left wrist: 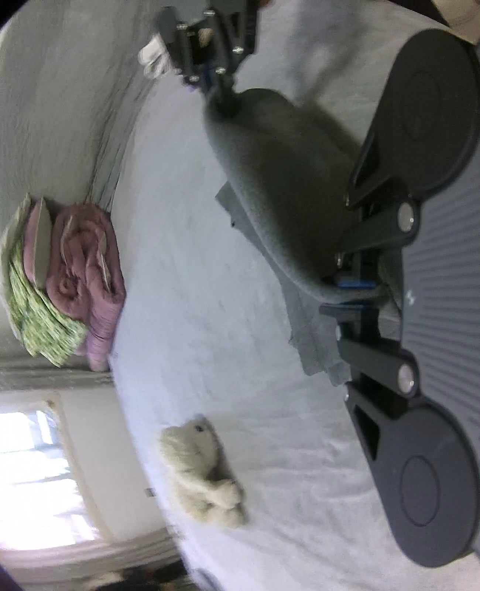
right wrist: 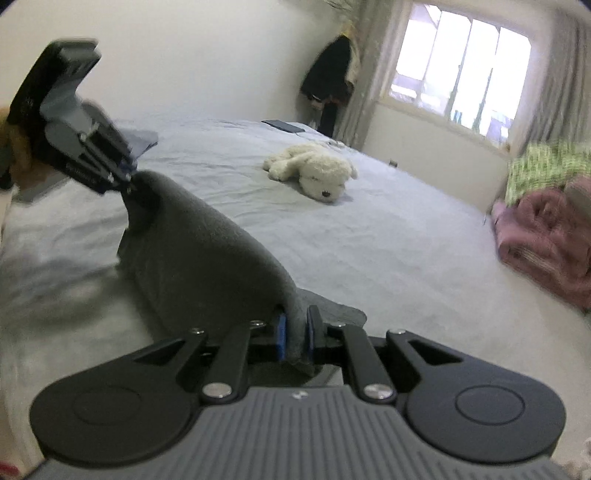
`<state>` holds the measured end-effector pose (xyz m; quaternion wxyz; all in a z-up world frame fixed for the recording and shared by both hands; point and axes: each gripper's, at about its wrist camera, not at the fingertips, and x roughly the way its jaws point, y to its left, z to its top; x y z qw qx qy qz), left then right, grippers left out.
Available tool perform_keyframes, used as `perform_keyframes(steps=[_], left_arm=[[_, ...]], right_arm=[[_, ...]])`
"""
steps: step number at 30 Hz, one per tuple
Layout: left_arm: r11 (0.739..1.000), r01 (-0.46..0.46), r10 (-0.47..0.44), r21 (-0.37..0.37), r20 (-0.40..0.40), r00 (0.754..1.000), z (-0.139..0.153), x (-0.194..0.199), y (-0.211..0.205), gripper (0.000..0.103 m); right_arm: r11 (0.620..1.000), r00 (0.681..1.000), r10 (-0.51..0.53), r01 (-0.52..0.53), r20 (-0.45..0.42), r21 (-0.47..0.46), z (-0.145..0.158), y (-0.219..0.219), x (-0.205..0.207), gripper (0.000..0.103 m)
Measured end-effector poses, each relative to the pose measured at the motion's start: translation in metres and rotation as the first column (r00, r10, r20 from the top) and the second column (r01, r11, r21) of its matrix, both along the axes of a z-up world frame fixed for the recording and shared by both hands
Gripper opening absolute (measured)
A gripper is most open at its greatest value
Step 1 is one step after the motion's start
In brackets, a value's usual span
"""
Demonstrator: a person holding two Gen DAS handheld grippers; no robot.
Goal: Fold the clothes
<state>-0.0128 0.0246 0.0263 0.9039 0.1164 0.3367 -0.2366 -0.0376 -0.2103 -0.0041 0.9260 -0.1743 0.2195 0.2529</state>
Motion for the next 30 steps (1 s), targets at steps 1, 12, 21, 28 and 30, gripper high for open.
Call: perform_keyframes(steps=[1, 12, 21, 28, 30], left_arm=[[1.000, -0.009, 0.008, -0.025, -0.028, 1.000, -0.002, 0.009, 0.003, 0.008], [0.959, -0.119, 0.046, -0.259, -0.274, 0.961, -0.041, 0.083, 0.035, 0.011], [0.909, -0.212, 0.066, -0.358, -0.379, 0.923, -0.064, 0.107, 0.049, 0.012], [0.890, -0.238, 0.071, -0.389, -0.397, 0.915, -0.069, 0.109, 0.053, 0.011], [0.882, -0.252, 0.078, -0.399, -0.403, 0.912, -0.068, 0.109, 0.055, 0.010]], right_arm=[[1.000, 1.000, -0.011, 0.011, -0.021, 0.018, -0.001, -0.001, 0.010, 0.011], [0.976, 0.964, -0.093, 0.137, -0.251, 0.167, -0.016, -0.016, 0.087, 0.014], [0.921, 0.887, -0.175, 0.301, -0.426, 0.249, -0.029, -0.034, 0.108, 0.040], [0.904, 0.883, -0.174, 0.319, -0.435, 0.285, -0.030, -0.039, 0.105, 0.025], [0.903, 0.889, -0.182, 0.320, -0.421, 0.286, -0.029, -0.038, 0.104, 0.017]])
